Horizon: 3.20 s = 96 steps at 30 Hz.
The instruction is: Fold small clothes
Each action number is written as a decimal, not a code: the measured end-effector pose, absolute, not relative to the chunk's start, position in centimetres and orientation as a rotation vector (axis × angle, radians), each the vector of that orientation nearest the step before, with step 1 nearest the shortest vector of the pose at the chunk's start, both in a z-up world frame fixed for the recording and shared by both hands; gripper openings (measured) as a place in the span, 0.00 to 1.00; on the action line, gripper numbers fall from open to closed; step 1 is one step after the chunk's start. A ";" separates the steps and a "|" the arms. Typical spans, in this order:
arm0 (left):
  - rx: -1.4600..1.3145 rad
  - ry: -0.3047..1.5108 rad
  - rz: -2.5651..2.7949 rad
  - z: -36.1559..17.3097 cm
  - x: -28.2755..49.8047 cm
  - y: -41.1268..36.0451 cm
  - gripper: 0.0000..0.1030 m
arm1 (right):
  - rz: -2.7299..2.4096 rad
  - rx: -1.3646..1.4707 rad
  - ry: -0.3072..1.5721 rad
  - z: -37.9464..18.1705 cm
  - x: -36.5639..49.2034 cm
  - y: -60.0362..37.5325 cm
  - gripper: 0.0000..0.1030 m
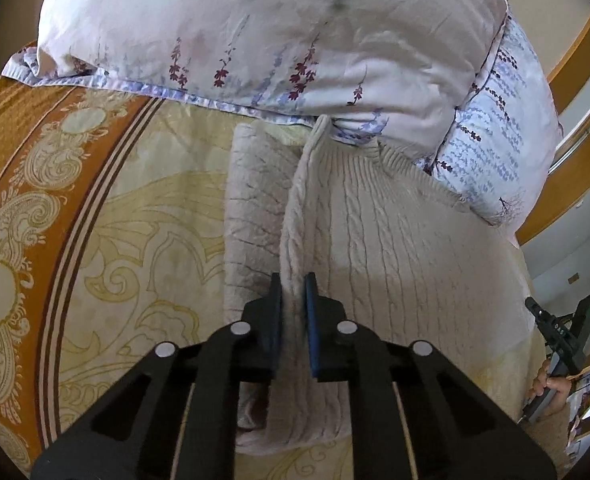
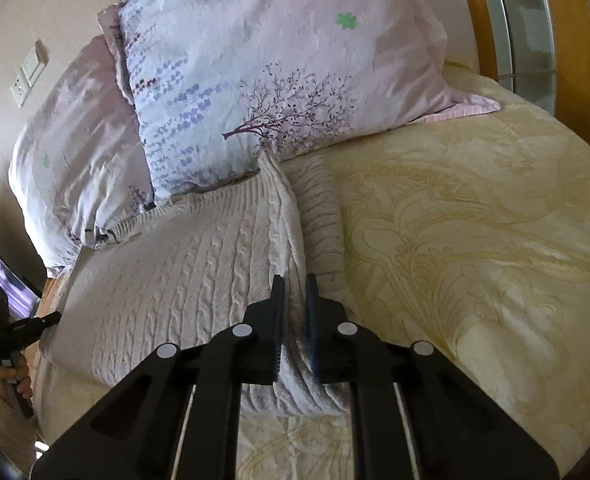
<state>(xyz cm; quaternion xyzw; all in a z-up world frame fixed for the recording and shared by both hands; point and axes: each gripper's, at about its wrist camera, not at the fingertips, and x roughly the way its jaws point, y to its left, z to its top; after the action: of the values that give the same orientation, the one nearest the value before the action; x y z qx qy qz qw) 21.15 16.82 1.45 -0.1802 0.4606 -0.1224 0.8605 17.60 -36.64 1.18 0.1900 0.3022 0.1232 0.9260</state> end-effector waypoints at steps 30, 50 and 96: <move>-0.300 0.899 -0.226 3.3 20.0 15.2 0.63 | 0.369 0.098 0.653 4.6 18.7 -24.3 0.49; -0.650 0.958 -0.241 0.8 24.2 19.2 0.66 | 0.373 -0.059 0.662 2.8 20.0 -18.2 0.52; -0.889 0.854 -0.614 8.0 26.1 3.0 0.16 | 0.438 0.383 0.592 3.9 17.0 -30.5 0.76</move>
<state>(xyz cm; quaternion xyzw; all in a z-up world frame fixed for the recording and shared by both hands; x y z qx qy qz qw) 26.14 3.01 8.02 -0.4104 0.3939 -0.2834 0.7721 16.96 -30.54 3.93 0.1861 0.2877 0.2126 0.9151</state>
